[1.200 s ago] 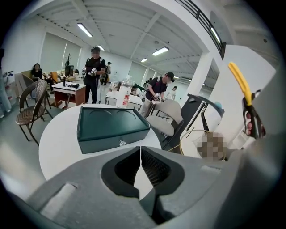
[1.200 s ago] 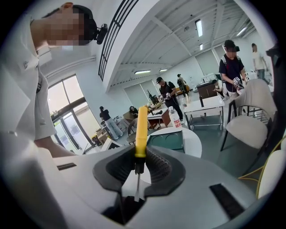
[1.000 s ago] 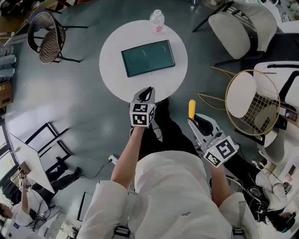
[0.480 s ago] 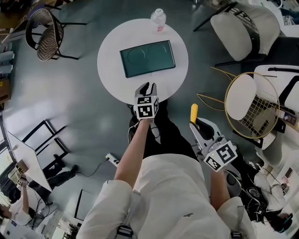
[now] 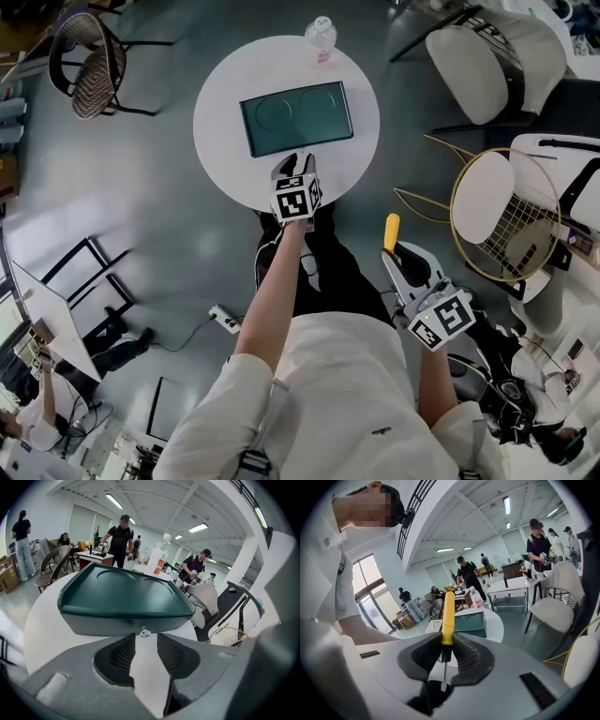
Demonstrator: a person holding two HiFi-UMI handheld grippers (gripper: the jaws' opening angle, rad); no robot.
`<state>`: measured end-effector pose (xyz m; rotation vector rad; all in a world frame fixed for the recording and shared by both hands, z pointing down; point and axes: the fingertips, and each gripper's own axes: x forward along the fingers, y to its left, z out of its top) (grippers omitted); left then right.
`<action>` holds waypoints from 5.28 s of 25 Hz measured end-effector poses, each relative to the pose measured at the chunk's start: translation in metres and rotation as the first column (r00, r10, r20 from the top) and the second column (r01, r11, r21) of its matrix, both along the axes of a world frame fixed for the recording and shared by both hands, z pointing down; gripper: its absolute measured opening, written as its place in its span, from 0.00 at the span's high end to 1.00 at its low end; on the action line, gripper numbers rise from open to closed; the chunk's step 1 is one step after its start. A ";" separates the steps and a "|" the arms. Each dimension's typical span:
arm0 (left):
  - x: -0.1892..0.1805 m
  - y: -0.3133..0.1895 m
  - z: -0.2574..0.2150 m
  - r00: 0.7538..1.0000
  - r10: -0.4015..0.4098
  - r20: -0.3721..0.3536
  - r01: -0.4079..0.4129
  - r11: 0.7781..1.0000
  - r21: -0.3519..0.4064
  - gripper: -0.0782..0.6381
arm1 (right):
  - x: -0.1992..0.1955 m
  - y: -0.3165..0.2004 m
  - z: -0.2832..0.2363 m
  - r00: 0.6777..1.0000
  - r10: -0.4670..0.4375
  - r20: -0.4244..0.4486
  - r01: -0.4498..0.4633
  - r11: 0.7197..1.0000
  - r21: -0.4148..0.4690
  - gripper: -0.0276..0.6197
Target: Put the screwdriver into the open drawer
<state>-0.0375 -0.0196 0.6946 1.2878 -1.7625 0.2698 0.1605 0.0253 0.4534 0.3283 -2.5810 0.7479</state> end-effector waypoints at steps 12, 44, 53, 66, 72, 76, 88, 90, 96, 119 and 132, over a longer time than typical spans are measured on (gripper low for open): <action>-0.008 -0.007 0.009 0.999 -0.029 -0.013 0.029 0.999 -0.014 0.73 | 0.000 0.003 0.005 1.000 0.004 -0.021 -0.004 1.000 -0.006 0.83; 0.016 0.068 0.006 1.000 0.010 -0.020 -0.011 0.998 -0.055 0.78 | -0.022 0.026 0.003 0.999 -0.050 -0.001 0.050 0.999 0.005 0.83; 0.037 0.099 0.007 0.999 0.043 -0.026 -0.045 0.996 -0.078 0.78 | -0.031 0.034 0.000 0.997 -0.079 0.013 0.079 0.997 0.016 0.83; 0.061 0.131 0.014 0.993 0.098 -0.060 -0.104 0.989 -0.104 0.78 | -0.040 0.042 -0.003 0.992 -0.123 0.010 0.122 0.992 0.030 0.83; 0.066 0.146 0.009 0.985 0.130 -0.113 -0.145 0.980 -0.133 0.75 | -0.053 0.037 -0.008 0.990 -0.140 0.022 0.138 0.989 0.051 0.83; 0.067 0.165 -0.012 0.976 0.159 -0.149 -0.177 0.977 -0.116 0.75 | -0.065 0.034 -0.012 0.985 -0.166 0.036 0.163 0.984 0.077 0.83; 0.030 0.191 -0.122 0.987 0.157 -0.026 -0.155 0.985 0.072 0.87 | -0.114 0.023 0.032 0.939 -0.323 -0.117 0.340 0.924 0.175 0.83; 0.022 0.197 -0.136 0.990 0.144 -0.008 -0.143 0.986 0.088 0.87 | -0.127 0.025 0.047 0.915 -0.363 -0.176 0.394 0.898 0.195 0.83; 0.012 0.208 -0.154 0.996 0.089 0.004 -0.088 0.991 0.102 0.87 | -0.149 0.029 0.111 0.762 -0.478 -0.437 0.615 0.745 0.257 0.83; -0.002 0.247 -0.161 0.992 0.126 -0.021 -0.125 0.991 0.049 0.87 | -0.194 0.040 0.253 0.405 -0.476 -0.781 0.888 0.408 0.211 0.83; -0.017 0.260 -0.159 0.989 0.149 -0.019 -0.148 0.988 0.042 0.87 | -0.195 0.034 0.260 0.394 -0.425 -0.815 0.894 0.381 0.234 0.81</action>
